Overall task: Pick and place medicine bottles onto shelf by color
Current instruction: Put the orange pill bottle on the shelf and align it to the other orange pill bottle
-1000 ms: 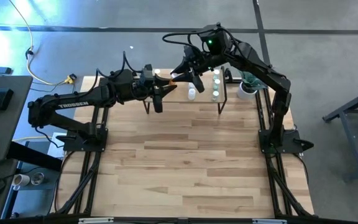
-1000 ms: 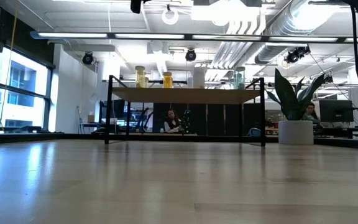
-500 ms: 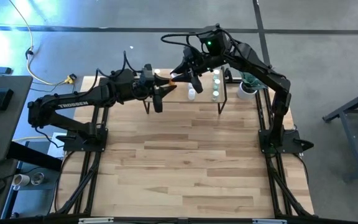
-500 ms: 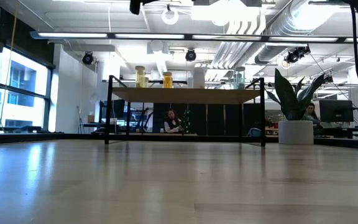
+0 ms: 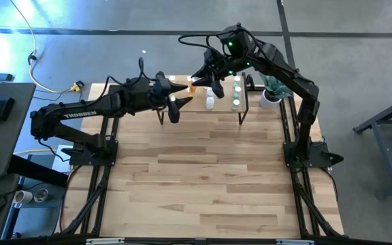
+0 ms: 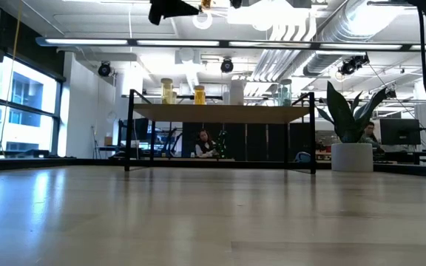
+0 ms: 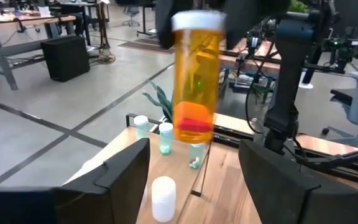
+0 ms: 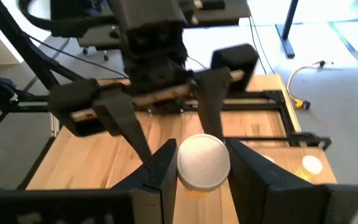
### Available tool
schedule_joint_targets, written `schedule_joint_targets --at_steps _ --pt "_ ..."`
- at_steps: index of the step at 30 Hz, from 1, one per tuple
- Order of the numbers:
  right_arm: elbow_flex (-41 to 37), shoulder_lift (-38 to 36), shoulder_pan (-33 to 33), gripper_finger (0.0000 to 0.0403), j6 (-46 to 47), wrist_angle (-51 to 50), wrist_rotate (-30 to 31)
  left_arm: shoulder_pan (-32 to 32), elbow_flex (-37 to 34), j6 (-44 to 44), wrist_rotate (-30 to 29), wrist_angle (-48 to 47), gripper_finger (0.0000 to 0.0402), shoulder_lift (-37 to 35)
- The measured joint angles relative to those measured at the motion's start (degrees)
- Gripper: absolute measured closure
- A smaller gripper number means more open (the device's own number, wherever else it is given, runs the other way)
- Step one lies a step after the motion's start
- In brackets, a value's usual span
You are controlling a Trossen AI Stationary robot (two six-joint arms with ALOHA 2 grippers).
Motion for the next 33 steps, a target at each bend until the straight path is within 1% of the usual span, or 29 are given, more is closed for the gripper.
schedule_joint_targets --at_steps 5,8,13,16,18,20,23,25,29,33 --pt "0.00 -0.93 -0.74 0.0304 -0.38 -1.91 0.17 0.02 0.00 2.14 -0.05 -0.47 0.0163 -0.36" --pt "0.00 -2.63 -0.98 0.0304 -1.23 -2.59 0.78 0.00 0.00 3.42 -1.89 -0.31 0.0163 -0.54" --pt "0.00 -6.68 -0.85 0.0304 -3.44 -6.84 7.33 0.00 0.00 3.54 -3.30 -0.34 0.0163 -0.92" --pt "-0.49 -9.22 -0.85 0.0304 -4.80 -10.39 9.86 0.00 0.00 3.82 -3.83 -0.42 0.0163 -0.85" --pt "-2.22 -10.89 -0.85 0.0304 -5.24 -12.45 10.38 0.00 0.00 4.51 -4.21 -0.35 0.0163 -0.85" --pt "-5.50 -12.57 -0.85 0.0304 -5.84 -12.78 10.44 0.00 0.00 4.62 -4.26 -0.39 0.0163 -0.85" --pt "-13.65 -15.37 -0.85 0.0304 -5.59 -9.72 10.21 0.00 0.00 4.59 -4.28 -0.37 0.0163 -0.85" --pt "-20.84 -17.55 -0.84 0.0304 -4.30 -4.31 10.13 0.00 0.00 4.59 -4.66 -0.37 0.0163 -0.85" --pt "-34.89 -21.36 -0.82 0.0304 -0.20 10.40 10.00 0.00 0.00 4.56 -6.13 -0.37 0.0163 -0.85" --pt "-44.83 -22.25 0.24 0.0304 1.76 22.95 9.98 0.00 0.00 4.50 -7.97 -0.37 0.0163 -0.85"
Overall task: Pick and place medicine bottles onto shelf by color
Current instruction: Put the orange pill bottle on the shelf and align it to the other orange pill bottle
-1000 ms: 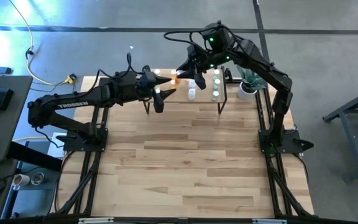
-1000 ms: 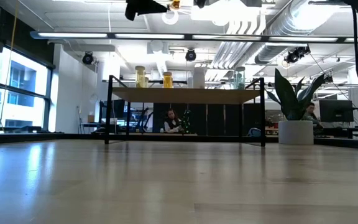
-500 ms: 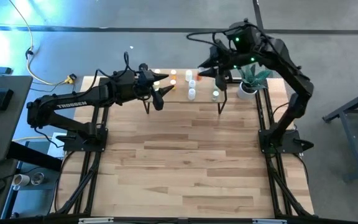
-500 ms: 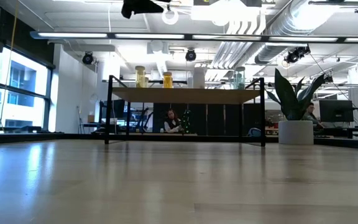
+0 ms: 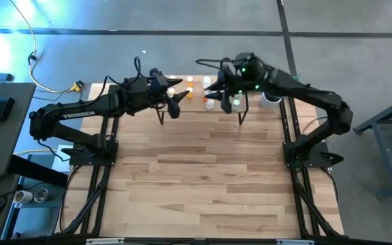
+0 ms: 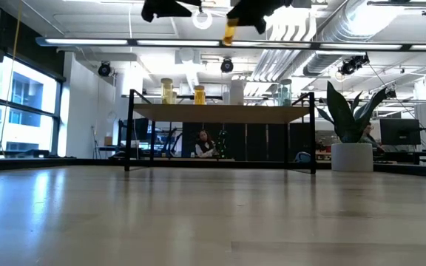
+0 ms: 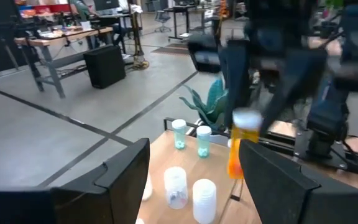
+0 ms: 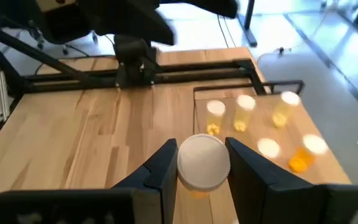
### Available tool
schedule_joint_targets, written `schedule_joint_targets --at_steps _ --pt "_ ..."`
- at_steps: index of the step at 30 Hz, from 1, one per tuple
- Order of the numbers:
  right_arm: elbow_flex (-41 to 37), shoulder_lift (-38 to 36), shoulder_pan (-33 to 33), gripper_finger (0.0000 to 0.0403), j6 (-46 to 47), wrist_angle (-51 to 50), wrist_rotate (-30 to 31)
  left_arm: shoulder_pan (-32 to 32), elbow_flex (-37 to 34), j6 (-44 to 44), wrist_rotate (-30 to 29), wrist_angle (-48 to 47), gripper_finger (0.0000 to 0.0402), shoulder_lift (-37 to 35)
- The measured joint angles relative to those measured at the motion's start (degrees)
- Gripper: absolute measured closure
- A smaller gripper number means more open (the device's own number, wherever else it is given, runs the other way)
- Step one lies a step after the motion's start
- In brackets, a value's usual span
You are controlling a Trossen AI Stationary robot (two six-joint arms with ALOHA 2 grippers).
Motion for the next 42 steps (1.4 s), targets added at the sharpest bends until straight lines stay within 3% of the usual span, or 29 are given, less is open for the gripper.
schedule_joint_targets --at_steps 4,9,16,24,42 --pt "-6.20 0.65 1.69 0.0304 -0.02 12.33 0.26 0.69 0.00 -0.01 -1.43 -0.67 0.0163 -0.67" --pt "-7.57 4.35 2.65 0.0304 -0.02 18.47 0.75 2.32 0.00 -1.43 -1.88 -2.63 0.0163 -2.59" --pt "-5.57 10.39 3.42 0.0304 -4.12 18.44 7.90 4.50 0.02 -2.05 -1.86 -4.79 0.0163 -6.05" --pt "-5.44 13.87 3.43 0.0304 -4.96 18.82 10.55 6.19 0.02 -2.05 -1.86 -5.99 0.0163 -7.26" --pt "-5.40 17.25 3.17 0.0304 -6.57 19.24 10.86 7.89 0.02 -2.03 -0.92 -6.01 0.0163 -7.26"
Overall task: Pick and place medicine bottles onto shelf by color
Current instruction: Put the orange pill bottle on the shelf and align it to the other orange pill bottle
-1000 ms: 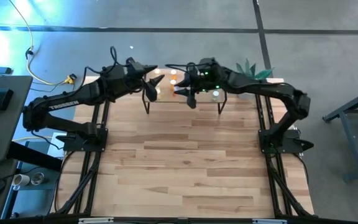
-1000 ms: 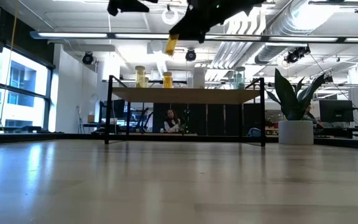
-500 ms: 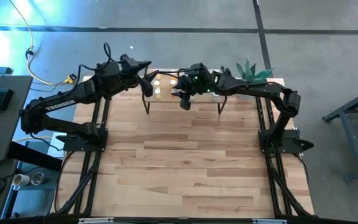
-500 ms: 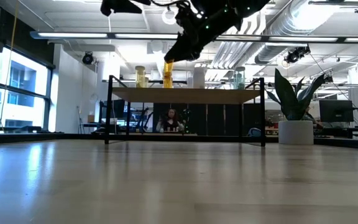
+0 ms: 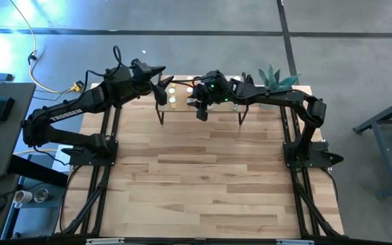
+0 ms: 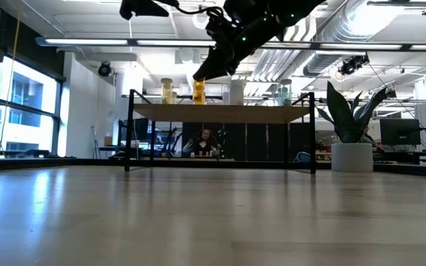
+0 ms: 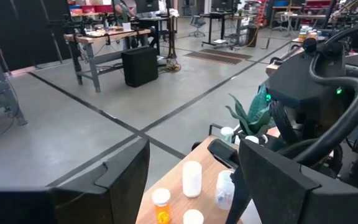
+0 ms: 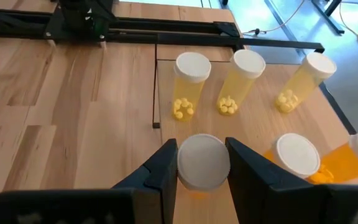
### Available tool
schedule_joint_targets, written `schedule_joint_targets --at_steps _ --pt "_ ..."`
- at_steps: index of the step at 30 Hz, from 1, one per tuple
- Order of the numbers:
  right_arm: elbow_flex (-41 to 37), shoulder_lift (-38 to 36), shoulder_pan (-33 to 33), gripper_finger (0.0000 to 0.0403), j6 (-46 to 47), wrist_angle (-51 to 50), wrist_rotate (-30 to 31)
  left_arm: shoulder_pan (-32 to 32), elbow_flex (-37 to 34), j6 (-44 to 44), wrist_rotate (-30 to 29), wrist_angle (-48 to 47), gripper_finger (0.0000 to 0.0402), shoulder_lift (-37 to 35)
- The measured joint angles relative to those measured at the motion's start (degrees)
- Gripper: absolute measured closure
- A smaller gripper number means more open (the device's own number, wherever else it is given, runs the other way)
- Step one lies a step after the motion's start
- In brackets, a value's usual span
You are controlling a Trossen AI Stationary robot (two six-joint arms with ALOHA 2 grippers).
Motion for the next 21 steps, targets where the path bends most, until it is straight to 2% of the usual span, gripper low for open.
schedule_joint_targets --at_steps 16,21 --pt "0.02 0.98 0.02 0.0304 -0.25 -0.57 -0.02 -0.04 0.00 1.95 0.17 -0.45 0.0163 0.00" --pt "0.02 1.02 0.04 0.0279 -2.54 -0.37 0.26 -0.04 0.00 1.95 0.20 -1.65 0.0163 0.00"
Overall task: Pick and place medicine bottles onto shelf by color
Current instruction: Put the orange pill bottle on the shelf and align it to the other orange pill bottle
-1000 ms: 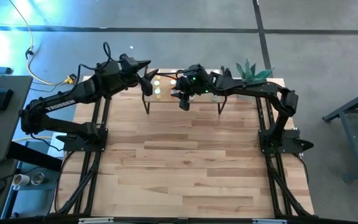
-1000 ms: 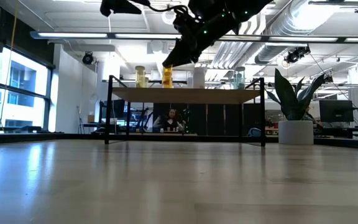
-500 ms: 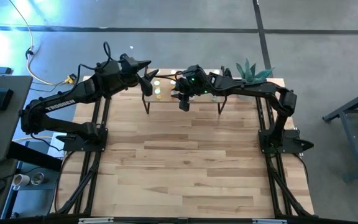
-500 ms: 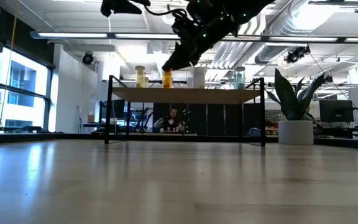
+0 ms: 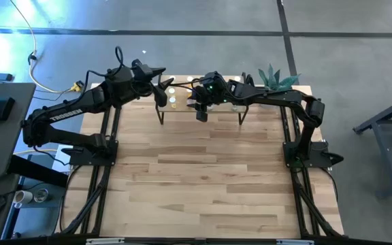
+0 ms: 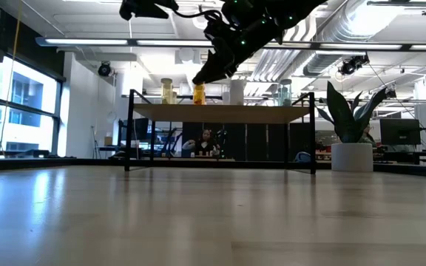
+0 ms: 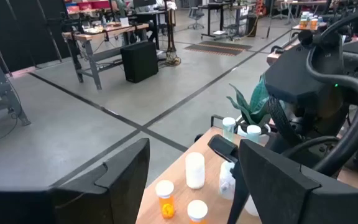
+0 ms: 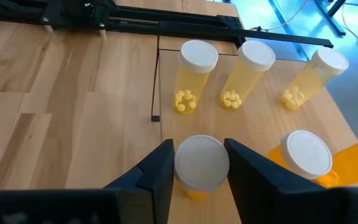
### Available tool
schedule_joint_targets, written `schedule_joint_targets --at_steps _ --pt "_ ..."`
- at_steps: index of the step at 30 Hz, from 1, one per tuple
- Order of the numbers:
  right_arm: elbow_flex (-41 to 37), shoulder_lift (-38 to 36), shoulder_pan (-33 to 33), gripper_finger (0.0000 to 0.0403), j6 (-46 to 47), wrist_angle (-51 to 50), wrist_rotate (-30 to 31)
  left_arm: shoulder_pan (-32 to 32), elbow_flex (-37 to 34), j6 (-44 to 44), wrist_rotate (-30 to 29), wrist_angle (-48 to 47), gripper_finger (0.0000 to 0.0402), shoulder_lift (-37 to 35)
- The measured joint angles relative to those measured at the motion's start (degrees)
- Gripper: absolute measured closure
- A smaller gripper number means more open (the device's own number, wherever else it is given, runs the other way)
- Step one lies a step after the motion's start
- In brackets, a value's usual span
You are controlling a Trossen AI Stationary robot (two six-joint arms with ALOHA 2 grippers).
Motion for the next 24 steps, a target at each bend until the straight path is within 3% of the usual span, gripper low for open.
schedule_joint_targets --at_steps 6,24 --pt "0.00 0.09 0.09 0.0249 -0.39 0.87 2.17 0.00 0.00 0.02 0.00 -1.24 0.0163 0.00" --pt "-0.02 -1.18 0.09 0.0245 0.29 3.26 2.26 0.00 0.00 0.04 0.00 -1.95 0.0163 -0.20"
